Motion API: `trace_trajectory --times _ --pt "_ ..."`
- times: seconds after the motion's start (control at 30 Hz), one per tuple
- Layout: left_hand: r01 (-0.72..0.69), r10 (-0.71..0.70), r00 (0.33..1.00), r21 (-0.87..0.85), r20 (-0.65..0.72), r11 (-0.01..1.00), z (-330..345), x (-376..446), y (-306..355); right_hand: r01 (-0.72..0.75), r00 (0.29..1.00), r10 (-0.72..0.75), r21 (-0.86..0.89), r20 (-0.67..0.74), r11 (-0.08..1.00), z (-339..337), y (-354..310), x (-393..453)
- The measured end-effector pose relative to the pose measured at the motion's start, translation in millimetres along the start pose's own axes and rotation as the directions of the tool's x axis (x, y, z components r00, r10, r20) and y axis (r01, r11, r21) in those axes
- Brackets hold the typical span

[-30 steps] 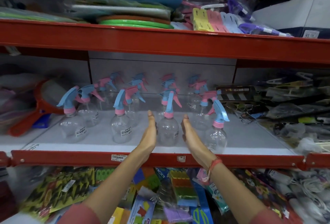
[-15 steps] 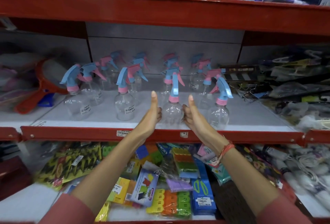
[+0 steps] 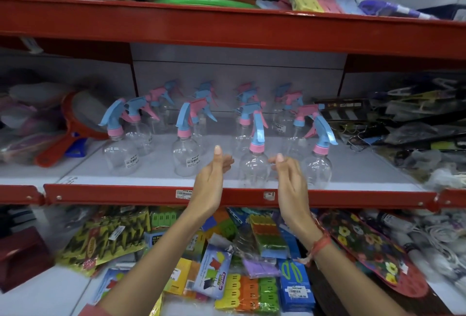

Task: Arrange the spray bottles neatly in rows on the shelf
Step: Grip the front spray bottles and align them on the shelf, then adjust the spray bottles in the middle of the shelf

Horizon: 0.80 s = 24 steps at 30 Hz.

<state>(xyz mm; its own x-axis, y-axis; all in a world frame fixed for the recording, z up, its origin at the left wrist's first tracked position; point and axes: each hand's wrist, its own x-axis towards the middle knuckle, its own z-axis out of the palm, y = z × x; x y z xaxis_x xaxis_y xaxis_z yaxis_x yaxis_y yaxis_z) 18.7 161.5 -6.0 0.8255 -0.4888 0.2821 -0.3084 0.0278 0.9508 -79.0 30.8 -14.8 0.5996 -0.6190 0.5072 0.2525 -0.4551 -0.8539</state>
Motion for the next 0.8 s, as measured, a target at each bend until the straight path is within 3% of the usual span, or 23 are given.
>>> trace_trajectory --times 0.13,0.23,0.33,0.57,0.8 --pt "-0.068 0.031 0.966 -0.138 -0.256 0.988 -32.4 -2.7 0.0 0.085 0.991 -0.09 0.055 0.099 0.995 27.1 -11.8 -6.9" --pt "-0.067 0.003 0.93 -0.159 -0.369 0.985 -61.2 3.2 -2.7 0.039 0.983 -0.059 0.116 0.176 0.993 58.5 -15.5 -0.4" --pt "-0.03 -0.026 0.919 -0.135 -0.394 0.99 -87.7 14.2 -10.2 -0.064 0.969 0.033 0.123 0.244 0.99 91.5 -16.6 9.8" --pt "0.176 -0.191 0.959 -0.09 -0.211 0.98 -120.8 44.6 -15.6 -0.308 0.911 0.279 0.05 0.305 0.95 139.3 -21.9 34.6" --pt "0.255 -0.254 0.967 -0.152 0.026 0.955 -119.1 59.5 -7.5 -0.449 0.824 0.402 0.028 0.4 0.893 160.1 -24.9 48.2"
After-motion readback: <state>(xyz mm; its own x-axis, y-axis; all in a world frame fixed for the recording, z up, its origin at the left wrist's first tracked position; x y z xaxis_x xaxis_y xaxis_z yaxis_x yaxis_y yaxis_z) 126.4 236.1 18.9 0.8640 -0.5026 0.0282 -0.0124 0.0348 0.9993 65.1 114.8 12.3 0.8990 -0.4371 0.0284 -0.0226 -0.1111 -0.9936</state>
